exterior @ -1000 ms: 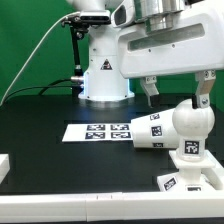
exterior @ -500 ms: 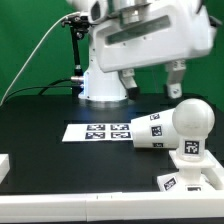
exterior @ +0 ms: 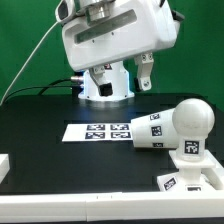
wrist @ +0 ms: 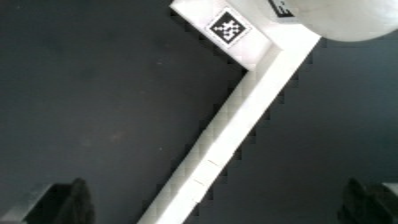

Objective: Assemble lamp

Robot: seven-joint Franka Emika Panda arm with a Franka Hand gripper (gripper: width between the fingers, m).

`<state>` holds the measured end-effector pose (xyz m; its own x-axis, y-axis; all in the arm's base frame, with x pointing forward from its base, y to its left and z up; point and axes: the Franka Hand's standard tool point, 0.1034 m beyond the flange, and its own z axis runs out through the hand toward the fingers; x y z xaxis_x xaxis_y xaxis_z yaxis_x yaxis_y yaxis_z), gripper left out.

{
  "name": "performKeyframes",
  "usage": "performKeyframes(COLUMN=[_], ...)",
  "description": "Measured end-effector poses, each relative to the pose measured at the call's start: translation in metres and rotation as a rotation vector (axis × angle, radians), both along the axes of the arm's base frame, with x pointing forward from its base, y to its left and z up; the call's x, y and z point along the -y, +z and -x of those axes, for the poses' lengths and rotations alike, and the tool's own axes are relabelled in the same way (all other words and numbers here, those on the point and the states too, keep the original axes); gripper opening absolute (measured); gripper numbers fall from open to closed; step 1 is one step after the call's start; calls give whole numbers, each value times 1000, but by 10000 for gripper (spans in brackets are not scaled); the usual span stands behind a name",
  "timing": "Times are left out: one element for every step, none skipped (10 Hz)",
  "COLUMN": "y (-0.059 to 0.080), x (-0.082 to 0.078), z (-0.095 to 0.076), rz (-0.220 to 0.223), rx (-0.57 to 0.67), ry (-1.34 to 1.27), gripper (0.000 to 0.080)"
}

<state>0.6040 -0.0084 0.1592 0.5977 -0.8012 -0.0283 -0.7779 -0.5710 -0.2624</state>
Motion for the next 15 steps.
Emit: performKeyframes(y=[-1, -9, -21, -30, -37, -45, -43, -43, -44, -45, -52, -62, -71, -79, -83], x=[0, 1, 2, 0, -1, -6, -6, -5, -2, -2, 2, 9, 10, 7, 4], z=[1, 10, 26, 38, 45, 55, 52, 52, 53, 54, 64, 79, 92, 104, 111], rz=[0, -43, -113, -152, -188, -206, -212, -213, -215, -215, -265, -351, -424, -502, -546], rx=[-1, -26, -64, -96, -108, -138, -142, -140, -144, -143, -124, -124, -118, -141, -176], ry=[0, -114, -290, -383, -461, -542, -568, -565, -553, -552, -540, -562, -554, -554, -545], gripper=[699, 699, 699, 699, 699, 699, 699, 699, 699, 699, 699, 699, 699, 699, 699])
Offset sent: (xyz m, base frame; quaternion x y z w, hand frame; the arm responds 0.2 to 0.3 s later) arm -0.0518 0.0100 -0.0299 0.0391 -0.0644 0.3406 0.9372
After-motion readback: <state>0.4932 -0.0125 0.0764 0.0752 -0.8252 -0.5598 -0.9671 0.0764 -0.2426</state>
